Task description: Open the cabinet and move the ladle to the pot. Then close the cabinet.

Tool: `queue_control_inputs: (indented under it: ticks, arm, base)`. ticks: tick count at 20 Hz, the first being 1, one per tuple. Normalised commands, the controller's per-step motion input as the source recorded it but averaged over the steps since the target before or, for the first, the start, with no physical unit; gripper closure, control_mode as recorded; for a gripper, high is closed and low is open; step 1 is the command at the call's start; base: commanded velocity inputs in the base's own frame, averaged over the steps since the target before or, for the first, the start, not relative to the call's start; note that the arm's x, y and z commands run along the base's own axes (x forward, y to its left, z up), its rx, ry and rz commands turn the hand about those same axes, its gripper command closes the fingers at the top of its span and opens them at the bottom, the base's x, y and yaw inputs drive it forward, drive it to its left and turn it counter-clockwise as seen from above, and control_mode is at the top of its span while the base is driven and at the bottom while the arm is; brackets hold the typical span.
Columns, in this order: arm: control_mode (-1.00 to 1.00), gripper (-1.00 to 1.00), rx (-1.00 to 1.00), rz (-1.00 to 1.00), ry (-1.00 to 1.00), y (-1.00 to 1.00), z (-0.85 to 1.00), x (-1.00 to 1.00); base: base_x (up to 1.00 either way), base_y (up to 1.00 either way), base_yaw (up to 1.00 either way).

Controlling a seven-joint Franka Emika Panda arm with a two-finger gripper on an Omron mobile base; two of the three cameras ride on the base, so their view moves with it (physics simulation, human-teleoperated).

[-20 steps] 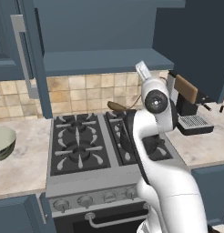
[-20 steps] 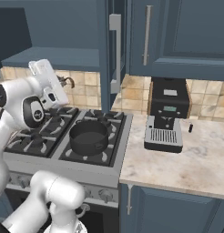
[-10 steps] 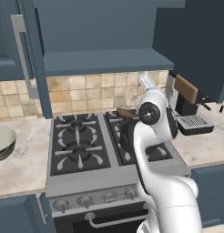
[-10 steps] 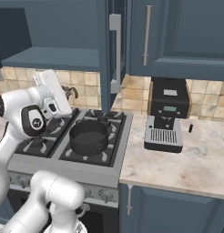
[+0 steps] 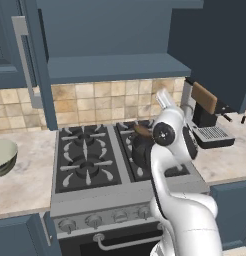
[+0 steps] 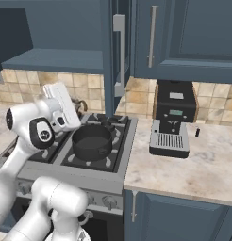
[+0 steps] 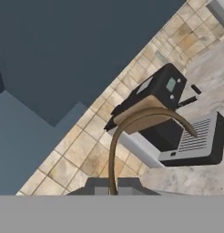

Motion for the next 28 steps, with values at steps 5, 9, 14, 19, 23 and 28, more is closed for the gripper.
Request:
queue_control_inputs:
  ticks: [5,9,14,19,23,28]
  arm:
    - [-1.00,1.00,0.00,-0.04,0.06,-0.14,-0.28,0.13]
    - [-1.00,1.00,0.00,-0.04,0.07,-0.02,-0.31,0.28]
    - [-1.00,1.00,-0.01,-0.04,0.05,0.00,-0.29,0.40]
    - [-1.00,1.00,-0.04,-0.05,0.02,0.00,-0.31,0.41]
    - [-1.00,1.00,-0.07,-0.05,0.00,0.00,-0.30,0.37]
    - [-1.00,1.00,-0.07,-0.05,0.01,-0.02,-0.29,0.25]
  base:
    - [0.00,0.00,0.00]
    - [0.00,0.00,0.00]
    - [0.00,0.00,0.00]
    - [0.00,0.00,0.00]
    - [0.00,0.00,0.00]
    - [0.00,0.00,0.00]
